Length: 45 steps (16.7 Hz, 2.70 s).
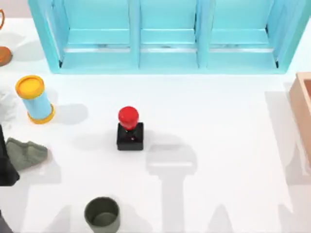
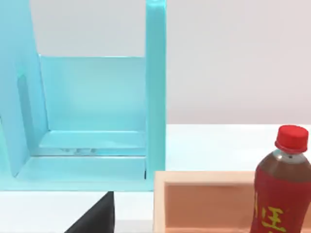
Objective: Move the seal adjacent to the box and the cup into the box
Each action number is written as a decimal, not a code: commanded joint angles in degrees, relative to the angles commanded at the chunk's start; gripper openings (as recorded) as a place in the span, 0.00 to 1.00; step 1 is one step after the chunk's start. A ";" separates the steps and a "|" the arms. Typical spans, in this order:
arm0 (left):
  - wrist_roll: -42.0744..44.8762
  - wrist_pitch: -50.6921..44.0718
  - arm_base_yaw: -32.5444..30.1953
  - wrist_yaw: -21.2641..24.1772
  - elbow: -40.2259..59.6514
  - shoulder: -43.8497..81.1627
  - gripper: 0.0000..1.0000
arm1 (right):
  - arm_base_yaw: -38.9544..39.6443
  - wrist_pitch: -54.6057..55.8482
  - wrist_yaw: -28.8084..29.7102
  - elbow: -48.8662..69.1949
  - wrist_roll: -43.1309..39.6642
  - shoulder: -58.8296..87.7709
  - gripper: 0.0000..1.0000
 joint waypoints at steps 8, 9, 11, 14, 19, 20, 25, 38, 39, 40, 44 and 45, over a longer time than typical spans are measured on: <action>0.00 0.00 0.00 0.00 0.00 0.00 1.00 | 4.70 -9.46 0.16 8.56 1.85 11.32 1.00; 0.00 0.00 0.00 0.00 0.00 0.00 1.00 | 6.13 -12.30 0.23 11.48 2.56 14.90 1.00; 0.00 0.00 0.00 0.00 0.00 0.00 1.00 | 9.46 -18.65 0.40 19.00 4.51 23.39 1.00; 0.00 0.00 0.00 0.00 0.00 0.00 1.00 | 15.17 -28.89 0.64 33.63 8.53 38.06 1.00; 0.00 0.00 0.00 0.00 0.00 0.00 1.00 | 25.44 -45.65 1.00 65.38 17.90 65.49 1.00; 0.00 0.00 0.00 0.00 0.00 0.00 1.00 | 27.46 -48.81 1.13 72.37 20.07 71.22 1.00; 0.00 0.00 0.00 0.00 0.00 0.00 1.00 | 36.57 -63.59 2.45 107.47 31.35 100.02 1.00; 0.00 0.00 0.00 0.00 0.00 0.00 1.00 | 48.99 -93.17 9.02 164.76 49.70 152.86 1.00; 0.00 0.00 0.00 0.00 0.00 0.00 1.00 | 49.17 -93.93 9.24 165.70 49.99 153.91 1.00; 0.00 0.00 0.00 0.00 0.00 0.00 1.00 | 49.26 -94.33 9.35 166.17 50.14 154.44 1.00; 0.00 0.00 0.00 0.00 0.00 0.00 1.00 | 49.26 -94.33 9.35 166.17 50.14 154.44 1.00; 0.00 0.00 0.00 0.00 0.00 0.00 1.00 | 48.95 -94.22 9.26 166.07 50.08 154.63 1.00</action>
